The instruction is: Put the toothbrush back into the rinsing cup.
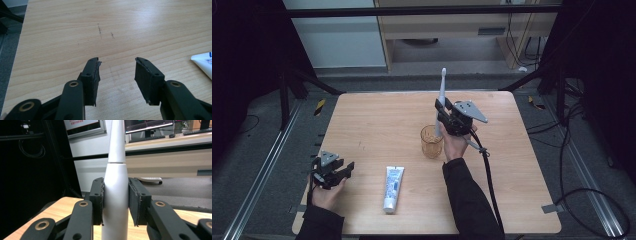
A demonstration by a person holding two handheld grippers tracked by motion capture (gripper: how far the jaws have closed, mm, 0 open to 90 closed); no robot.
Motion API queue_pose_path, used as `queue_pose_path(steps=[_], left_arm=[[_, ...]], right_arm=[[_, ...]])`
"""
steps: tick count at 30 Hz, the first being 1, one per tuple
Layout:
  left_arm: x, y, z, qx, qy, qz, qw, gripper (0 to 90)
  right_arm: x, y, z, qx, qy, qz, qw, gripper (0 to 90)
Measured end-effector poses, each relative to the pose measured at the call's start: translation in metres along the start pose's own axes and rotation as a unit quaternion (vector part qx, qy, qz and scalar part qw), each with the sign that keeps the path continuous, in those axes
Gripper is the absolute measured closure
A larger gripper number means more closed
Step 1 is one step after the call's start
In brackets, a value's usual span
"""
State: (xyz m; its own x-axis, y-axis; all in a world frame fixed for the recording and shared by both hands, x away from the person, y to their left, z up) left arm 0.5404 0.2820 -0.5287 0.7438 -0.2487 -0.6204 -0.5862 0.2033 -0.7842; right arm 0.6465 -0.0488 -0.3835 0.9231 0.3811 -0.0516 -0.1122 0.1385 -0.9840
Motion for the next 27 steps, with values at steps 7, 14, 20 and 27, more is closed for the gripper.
queue_pose_path(steps=[7,14,20,27], left_arm=[[0.000,0.000,0.000,0.000,0.000,0.000,1.0000,53.6],[0.000,0.000,0.000,0.001,0.000,0.001,1.0000,53.6],[0.000,0.000,-0.001,0.002,0.000,0.001,1.0000,53.6],[0.000,0.000,-0.001,0.002,0.000,0.001,1.0000,53.6]], right_arm=[[0.003,0.017,-0.003,-0.001,0.004,0.021,0.9998,67.3],[0.005,0.029,-0.001,-0.006,0.003,0.034,0.9994,67.2],[0.005,0.044,-0.002,-0.010,0.005,0.055,0.9984,67.2],[0.002,0.057,-0.002,-0.021,0.006,0.078,0.9967,67.1]])
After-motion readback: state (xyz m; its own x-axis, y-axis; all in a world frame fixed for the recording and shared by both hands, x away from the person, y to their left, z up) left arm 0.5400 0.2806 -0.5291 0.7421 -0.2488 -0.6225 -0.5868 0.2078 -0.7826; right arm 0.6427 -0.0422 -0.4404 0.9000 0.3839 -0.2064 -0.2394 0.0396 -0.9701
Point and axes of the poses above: each handheld gripper's, and its own axes: x roughly forward along the jaws, y roughly out of its underside, z roughly to its left, the point moved 10 cm from there along x, roughly forward along the jaws, and after that the axes turned 2 degrees about y, right-handed, at the moved point
